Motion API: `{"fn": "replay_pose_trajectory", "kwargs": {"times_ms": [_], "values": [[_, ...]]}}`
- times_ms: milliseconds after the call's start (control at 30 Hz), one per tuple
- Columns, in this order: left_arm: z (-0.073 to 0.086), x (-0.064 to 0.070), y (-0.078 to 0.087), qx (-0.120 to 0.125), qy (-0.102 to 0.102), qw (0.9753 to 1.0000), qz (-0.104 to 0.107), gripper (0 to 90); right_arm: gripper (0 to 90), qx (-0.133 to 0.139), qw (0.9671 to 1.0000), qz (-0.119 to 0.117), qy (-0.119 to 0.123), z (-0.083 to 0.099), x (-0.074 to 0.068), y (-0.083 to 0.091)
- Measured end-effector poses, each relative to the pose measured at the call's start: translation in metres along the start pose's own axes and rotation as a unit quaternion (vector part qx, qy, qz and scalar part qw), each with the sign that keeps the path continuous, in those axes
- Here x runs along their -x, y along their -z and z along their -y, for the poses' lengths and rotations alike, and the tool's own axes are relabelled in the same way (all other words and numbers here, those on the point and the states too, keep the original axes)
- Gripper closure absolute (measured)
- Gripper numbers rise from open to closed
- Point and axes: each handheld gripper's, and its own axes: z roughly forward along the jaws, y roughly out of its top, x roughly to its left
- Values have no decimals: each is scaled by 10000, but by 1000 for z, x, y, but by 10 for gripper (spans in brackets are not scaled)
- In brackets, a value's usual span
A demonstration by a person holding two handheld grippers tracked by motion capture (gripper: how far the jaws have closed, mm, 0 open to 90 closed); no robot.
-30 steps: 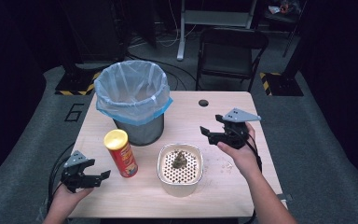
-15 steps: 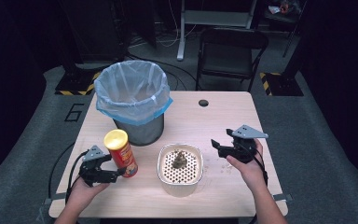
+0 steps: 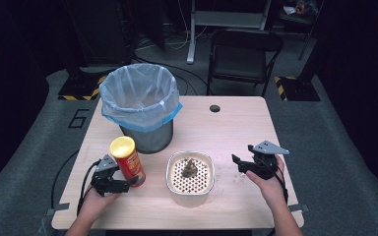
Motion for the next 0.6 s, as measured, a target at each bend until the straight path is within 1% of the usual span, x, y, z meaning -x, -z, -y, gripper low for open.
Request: {"fn": "replay_pose_trajectory", "kwargs": {"times_ms": [33,67,167,200,300,333,367,400,433,467,500,533,600], "values": [[1,0,-2,29,5,10000,27,145,254,-71,10000,37,-28,5,2,-2],[1,0,-2,29,5,10000,27,145,254,-71,10000,37,-28,5,2,-2],[2,1,-5,138,-23,9999,27,146,254,-167,9998,84,-92,14,5,-6],[2,0,-6,183,-4,9998,17,147,254,-197,9997,93,-99,15,6,-6],[2,-1,-6,197,13,9998,27,149,254,-225,9996,136,-117,18,8,-7],[2,-2,-7,250,-30,9997,4,150,254,-257,9995,157,-131,20,9,-8],[2,-2,-7,250,-30,9997,4,155,254,-257,9995,157,-131,20,9,-8],[2,-3,-7,238,-110,9997,27,155,254,-264,9994,165,-141,21,10,-8],[2,-2,-8,281,-48,9996,25,164,254,-278,9993,176,-153,22,11,-9],[2,-2,-8,273,-124,9995,40,177,254,-286,9993,183,-175,24,11,-9],[1,-1,-8,268,-151,9995,50,202,255,-292,9992,178,-188,25,12,-9],[1,0,-9,267,-156,9995,19,219,257,-325,9991,197,-206,26,14,-10],[0,0,-9,267,-160,9995,-6,223,258,-342,9989,216,-222,29,15,-11]]}}
